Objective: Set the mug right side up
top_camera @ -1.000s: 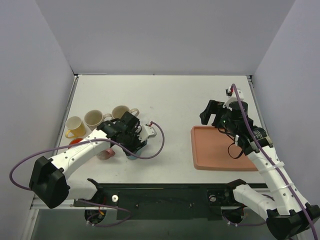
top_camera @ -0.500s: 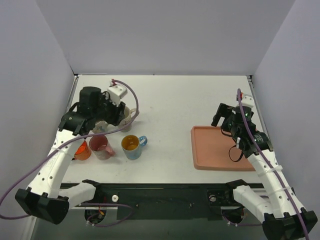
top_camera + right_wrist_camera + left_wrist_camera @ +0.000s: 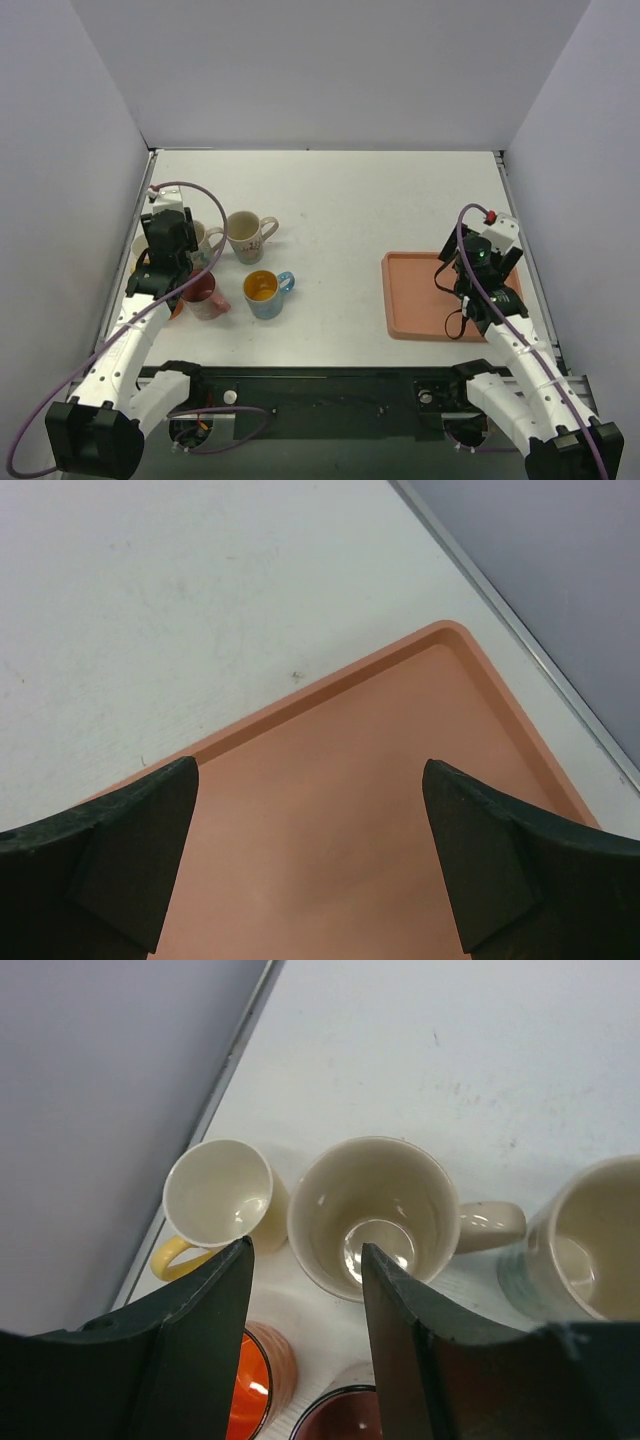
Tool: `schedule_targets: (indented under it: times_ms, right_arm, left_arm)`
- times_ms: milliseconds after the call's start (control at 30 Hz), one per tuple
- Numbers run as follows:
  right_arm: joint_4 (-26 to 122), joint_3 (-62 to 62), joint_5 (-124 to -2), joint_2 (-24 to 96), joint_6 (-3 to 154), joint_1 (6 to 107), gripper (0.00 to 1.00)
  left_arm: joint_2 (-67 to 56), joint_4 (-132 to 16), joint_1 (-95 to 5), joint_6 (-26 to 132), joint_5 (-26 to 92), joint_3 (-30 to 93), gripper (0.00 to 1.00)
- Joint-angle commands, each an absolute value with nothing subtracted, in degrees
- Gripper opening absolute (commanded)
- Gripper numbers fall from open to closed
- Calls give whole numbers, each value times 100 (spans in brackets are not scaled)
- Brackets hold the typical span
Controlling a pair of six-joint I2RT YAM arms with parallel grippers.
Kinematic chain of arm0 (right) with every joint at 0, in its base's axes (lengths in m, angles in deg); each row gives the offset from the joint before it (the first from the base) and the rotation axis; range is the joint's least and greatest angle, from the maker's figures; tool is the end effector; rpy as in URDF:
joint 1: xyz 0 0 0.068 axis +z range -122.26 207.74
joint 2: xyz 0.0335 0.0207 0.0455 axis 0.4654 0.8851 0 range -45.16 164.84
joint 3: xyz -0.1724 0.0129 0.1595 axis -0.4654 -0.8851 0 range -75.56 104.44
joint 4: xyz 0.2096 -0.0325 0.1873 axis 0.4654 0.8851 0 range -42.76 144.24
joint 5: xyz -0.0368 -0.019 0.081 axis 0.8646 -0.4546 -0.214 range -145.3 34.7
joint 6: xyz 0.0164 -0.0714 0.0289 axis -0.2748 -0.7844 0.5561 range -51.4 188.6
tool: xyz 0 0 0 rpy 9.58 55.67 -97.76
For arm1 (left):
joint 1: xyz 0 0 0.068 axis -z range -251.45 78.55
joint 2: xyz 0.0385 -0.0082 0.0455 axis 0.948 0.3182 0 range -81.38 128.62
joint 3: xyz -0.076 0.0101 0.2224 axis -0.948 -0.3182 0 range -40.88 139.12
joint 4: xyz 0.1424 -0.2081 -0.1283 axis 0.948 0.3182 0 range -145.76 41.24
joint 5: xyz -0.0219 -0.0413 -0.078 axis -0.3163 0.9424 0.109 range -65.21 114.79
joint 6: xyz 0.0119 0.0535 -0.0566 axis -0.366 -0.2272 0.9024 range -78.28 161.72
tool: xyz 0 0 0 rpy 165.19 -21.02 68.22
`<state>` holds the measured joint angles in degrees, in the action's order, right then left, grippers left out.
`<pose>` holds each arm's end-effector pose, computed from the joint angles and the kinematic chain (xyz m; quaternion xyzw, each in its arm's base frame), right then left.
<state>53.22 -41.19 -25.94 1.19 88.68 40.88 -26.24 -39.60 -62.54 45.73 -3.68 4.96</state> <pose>0.2663 0.0281 0.2384 0.1961 0.7719 -0.0338 0.6037 0.2874 -0.0125 0.2566 -0.0962 0.8244 0.1484 0.5377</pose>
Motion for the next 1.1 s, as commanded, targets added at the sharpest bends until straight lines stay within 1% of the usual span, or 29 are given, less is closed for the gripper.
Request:
schedule_targets:
  times_ms: [0, 233, 533, 767, 900, 1067]
  right_arm:
    - [4654, -4269, -1550, -34, 9400, 4083, 89]
    - [4689, -4462, -1689, -218, 9207, 4075, 88]
    - [4513, -4831, -2137, -631, 8671, 4083, 88]
    - [4426, -4955, -2269, -710, 8618, 4083, 89]
    - [4294, -5042, -2524, -877, 8451, 4075, 89]
    - [4215, -5183, -2551, -1088, 8354, 4075, 89]
  left_arm:
    - [-2899, -4996, -6345, 4936, -1212, 316, 57]
    - [-2908, -5225, -6327, 4928, -1301, -80, 56]
    - [-3075, -5400, -6336, 4734, -976, -265, 55]
    - [-3181, -5322, -6336, 4874, -826, -327, 54]
    - [-3225, -5216, -6336, 4927, -712, -335, 54]
    - [-3295, -5312, -6336, 4927, -563, -406, 54]
